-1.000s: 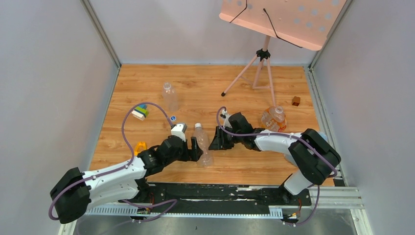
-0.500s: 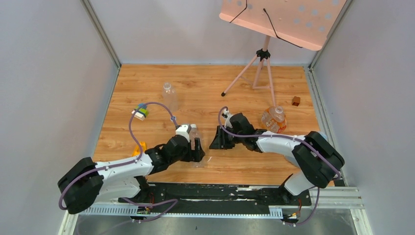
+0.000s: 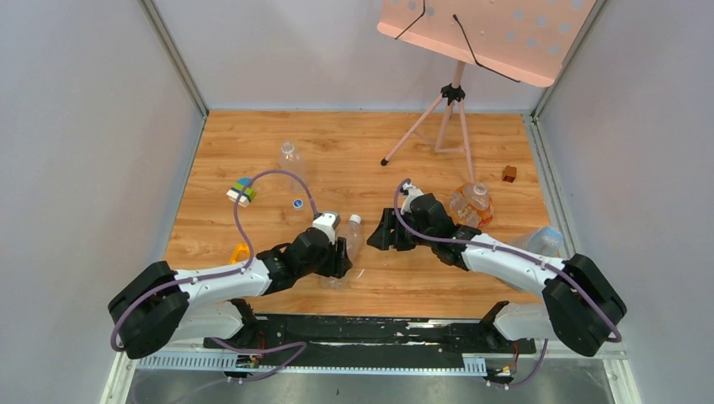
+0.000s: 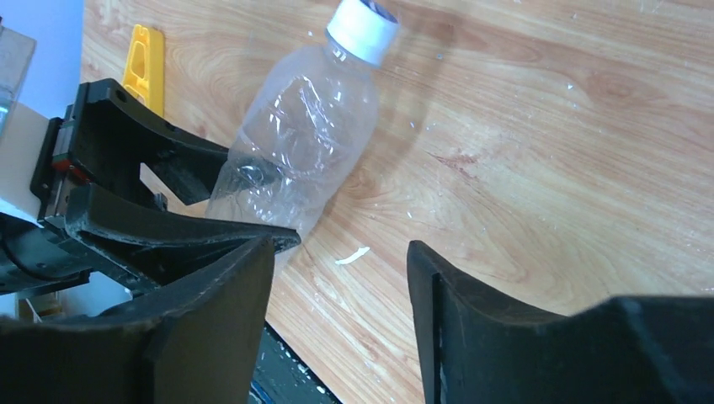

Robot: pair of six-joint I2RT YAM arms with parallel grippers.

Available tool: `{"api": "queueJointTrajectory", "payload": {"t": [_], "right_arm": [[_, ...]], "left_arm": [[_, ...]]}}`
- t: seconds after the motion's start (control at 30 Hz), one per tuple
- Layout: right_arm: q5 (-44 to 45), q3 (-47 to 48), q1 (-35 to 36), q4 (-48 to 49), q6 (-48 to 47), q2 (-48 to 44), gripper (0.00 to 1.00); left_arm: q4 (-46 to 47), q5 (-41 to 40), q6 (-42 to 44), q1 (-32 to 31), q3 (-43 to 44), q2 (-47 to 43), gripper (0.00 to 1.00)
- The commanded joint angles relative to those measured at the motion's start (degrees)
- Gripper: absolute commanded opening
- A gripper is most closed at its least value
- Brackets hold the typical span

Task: Unscrew the bottle caps
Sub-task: Pick up the plastic bottle at the center of the board.

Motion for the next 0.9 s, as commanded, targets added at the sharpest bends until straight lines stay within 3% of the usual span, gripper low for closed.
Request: {"api": "queueJointTrajectory", "payload": {"t": [0.0,0.13,0.33,0.57,0.67,0.87], "right_arm": [[-0.4,0.1,-0.8,1.0,-0.5,-5.3,0.65],[-7.5,0.3,-5.0,1.2,0.4,-9.3,0.72],[-20.9,0.6,-11.4,3.3,2.0,-14.3,0.74],[-25.8,1.7,-11.7,6.1,4.6,-17.2,0.75],[-26.1,1.5,-11.7,7.1,5.4,-17.0,0.72],[-29.7,0.7,-11.7,7.5,6.1,-14.9,0.58]], "left_arm": [[3.9,5.9,9.4,0.1,0.5,-5.7,0.52],[2.5,10.7,16.1,0.1,-0.3,-13.6,0.51],[-1.7,16.5,23.2,0.1,0.1,-23.6,0.52],[-4.0,23.7,25.8,0.1,1.7,-26.0,0.52],[-3.6,27.3,26.5,0.1,2.5,-25.3,0.52],[-3.6,29.6,26.6,0.1,2.9,-24.5,0.5]]}}
